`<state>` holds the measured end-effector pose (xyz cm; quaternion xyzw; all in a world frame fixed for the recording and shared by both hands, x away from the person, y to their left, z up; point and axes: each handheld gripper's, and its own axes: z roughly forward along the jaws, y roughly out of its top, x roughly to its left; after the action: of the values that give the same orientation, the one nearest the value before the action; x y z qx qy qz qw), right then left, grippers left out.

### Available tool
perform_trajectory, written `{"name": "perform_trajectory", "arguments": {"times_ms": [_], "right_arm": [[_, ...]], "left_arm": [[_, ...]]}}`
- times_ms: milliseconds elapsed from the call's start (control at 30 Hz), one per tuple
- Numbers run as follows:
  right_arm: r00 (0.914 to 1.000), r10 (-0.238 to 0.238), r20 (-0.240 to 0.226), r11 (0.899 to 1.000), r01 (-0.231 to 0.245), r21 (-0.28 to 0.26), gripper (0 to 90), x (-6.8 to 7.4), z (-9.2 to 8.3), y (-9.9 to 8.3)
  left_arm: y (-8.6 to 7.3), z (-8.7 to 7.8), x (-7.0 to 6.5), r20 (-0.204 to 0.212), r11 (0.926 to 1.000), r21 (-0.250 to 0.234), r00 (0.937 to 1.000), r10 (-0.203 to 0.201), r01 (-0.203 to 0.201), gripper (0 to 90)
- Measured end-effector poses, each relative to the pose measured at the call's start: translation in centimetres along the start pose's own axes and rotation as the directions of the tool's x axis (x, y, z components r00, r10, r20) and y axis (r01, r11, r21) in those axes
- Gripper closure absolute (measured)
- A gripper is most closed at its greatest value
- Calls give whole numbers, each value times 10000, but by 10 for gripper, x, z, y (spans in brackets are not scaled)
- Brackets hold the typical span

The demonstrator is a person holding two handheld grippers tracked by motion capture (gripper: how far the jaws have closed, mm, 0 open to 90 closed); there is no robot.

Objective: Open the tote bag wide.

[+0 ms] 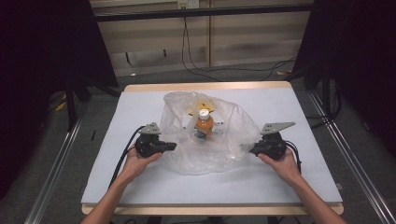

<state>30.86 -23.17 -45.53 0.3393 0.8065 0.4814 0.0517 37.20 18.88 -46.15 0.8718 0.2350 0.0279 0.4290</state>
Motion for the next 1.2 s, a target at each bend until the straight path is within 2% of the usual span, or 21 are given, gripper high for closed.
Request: {"name": "perform_trajectory", "arguments": {"times_ms": [33,67,133,233,300,333,433,533,667,700,800,867,933,1067,1100,1200], "right_arm": [[10000,80,-46,9998,-81,-196,900,1,-3,0],[9999,129,-48,9993,-130,-358,900,2,-7,0],[9998,191,111,9971,-183,-734,900,3,-11,2],[9989,205,428,9969,-172,-763,900,-1,-7,9],[9982,234,560,9968,-190,-779,900,-2,-3,13],[9982,238,555,9965,-192,-815,900,-2,0,16],[9990,185,407,9936,-139,-1117,900,-1,3,28],[9999,159,48,9900,-150,-1402,900,3,6,35],[9991,-161,-384,9901,105,-1402,900,11,10,39],[9985,-302,-465,9923,244,-1216,900,18,10,39],[9985,-415,-356,9935,375,-1079,900,24,5,35],[9988,-446,-204,9935,422,-1059,900,25,-2,34],[9991,-410,-67,9939,401,-1027,900,25,-13,31],[9990,-329,317,9948,358,-954,900,24,-33,23],[9986,-345,399,9949,381,-938,900,24,-36,22],[9983,-254,525,9940,308,-1045,900,22,-44,16]], "left_arm": [[-1,2,1,-101,10000,44,9999,-19,20,900],[-1,4,2,-16,9999,120,10000,-53,53,900],[-2,10,3,-95,9996,214,9998,-178,180,900],[-4,17,6,-210,9982,575,9997,-144,156,900],[-5,20,8,-134,9980,601,9997,-198,206,900],[-5,21,8,-195,9968,775,9997,-178,192,900],[-5,22,7,-77,9970,743,9998,-206,211,900],[-3,17,3,-73,9987,499,9999,-119,123,900],[1,8,-2,-22,9999,141,10000,-28,28,900],[3,3,-4,33,10000,37,10000,51,-52,900],[7,-11,-8,70,9983,-572,10000,64,-60,900],[11,-21,-13,25,9969,-742,9997,245,-243,900],[12,-26,-16,114,9947,-1001,9997,233,-220,900],[15,-27,-22,135,9928,-1121,9989,443,-425,900],[15,-25,-24,216,9921,-1202,9991,375,-346,900],[18,-22,-26,280,9927,-1128,9985,462,-427,900]]}}
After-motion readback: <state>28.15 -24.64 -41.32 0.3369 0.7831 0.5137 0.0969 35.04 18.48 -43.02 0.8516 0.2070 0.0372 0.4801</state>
